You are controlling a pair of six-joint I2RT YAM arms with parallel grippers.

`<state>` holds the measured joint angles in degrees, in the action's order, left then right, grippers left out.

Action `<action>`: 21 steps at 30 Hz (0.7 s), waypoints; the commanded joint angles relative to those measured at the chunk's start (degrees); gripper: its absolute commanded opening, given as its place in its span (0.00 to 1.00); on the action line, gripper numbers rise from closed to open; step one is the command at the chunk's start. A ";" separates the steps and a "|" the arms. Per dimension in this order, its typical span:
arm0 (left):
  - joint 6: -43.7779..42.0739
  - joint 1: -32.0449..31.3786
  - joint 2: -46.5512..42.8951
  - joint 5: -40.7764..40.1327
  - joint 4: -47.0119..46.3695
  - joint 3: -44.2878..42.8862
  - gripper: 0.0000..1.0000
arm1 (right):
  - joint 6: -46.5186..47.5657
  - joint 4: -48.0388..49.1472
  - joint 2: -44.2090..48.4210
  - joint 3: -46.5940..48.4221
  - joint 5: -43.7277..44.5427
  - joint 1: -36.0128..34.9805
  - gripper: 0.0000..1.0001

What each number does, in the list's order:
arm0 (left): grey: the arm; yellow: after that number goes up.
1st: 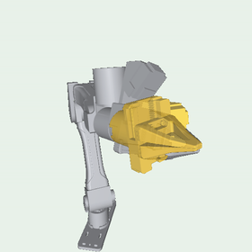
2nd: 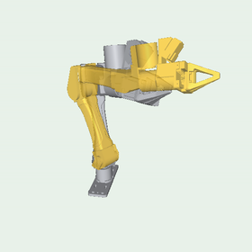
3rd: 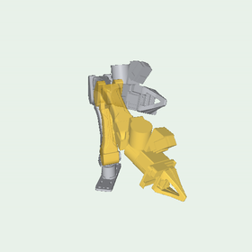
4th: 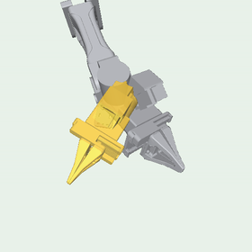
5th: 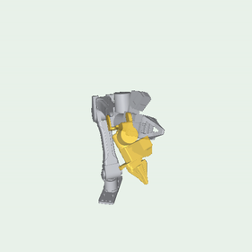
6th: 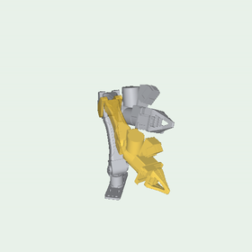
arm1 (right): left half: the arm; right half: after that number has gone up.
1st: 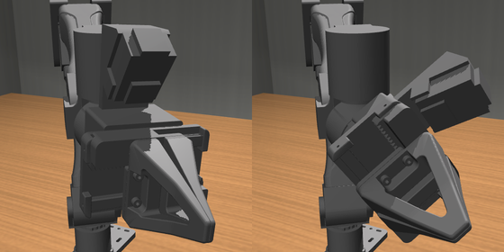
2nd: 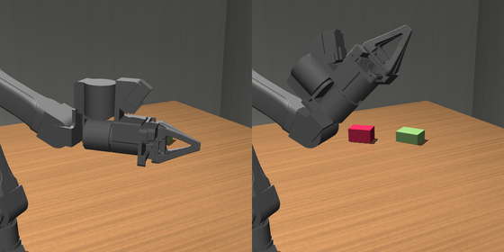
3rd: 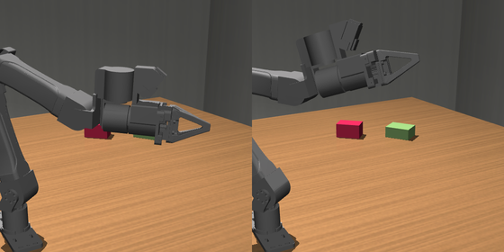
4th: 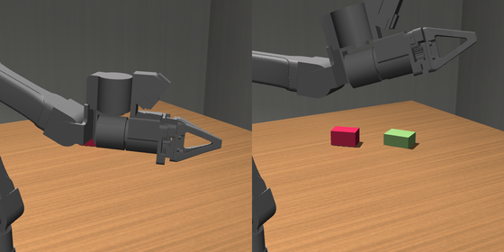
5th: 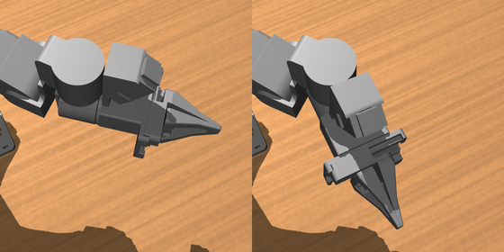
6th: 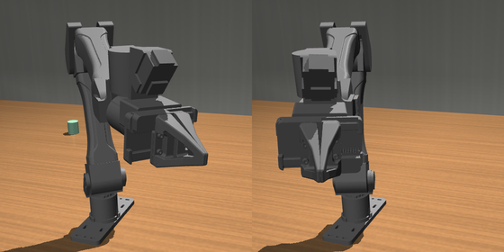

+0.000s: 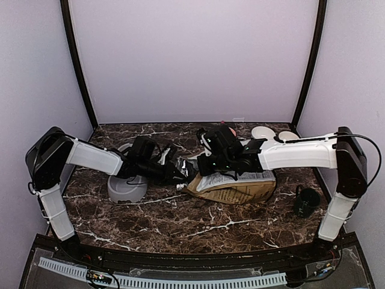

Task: Serve the pet food
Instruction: Collect the pet food from the pet food bag.

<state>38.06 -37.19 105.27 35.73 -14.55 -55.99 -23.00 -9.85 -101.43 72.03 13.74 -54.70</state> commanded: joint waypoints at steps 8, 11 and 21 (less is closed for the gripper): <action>0.77 1.59 -8.53 1.97 -4.98 6.14 0.00 | -0.24 0.58 2.65 0.37 3.60 1.26 0.00; 0.39 3.88 -10.04 1.98 -4.75 7.78 0.00 | -0.59 0.47 2.55 0.48 3.26 1.26 0.00; 0.93 5.35 -13.16 2.42 -6.22 11.66 0.00 | -1.46 0.33 2.11 1.18 3.05 1.26 0.00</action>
<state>39.40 -32.12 95.77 36.91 -18.37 -45.93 -23.51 -10.11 -101.03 72.03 14.00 -54.70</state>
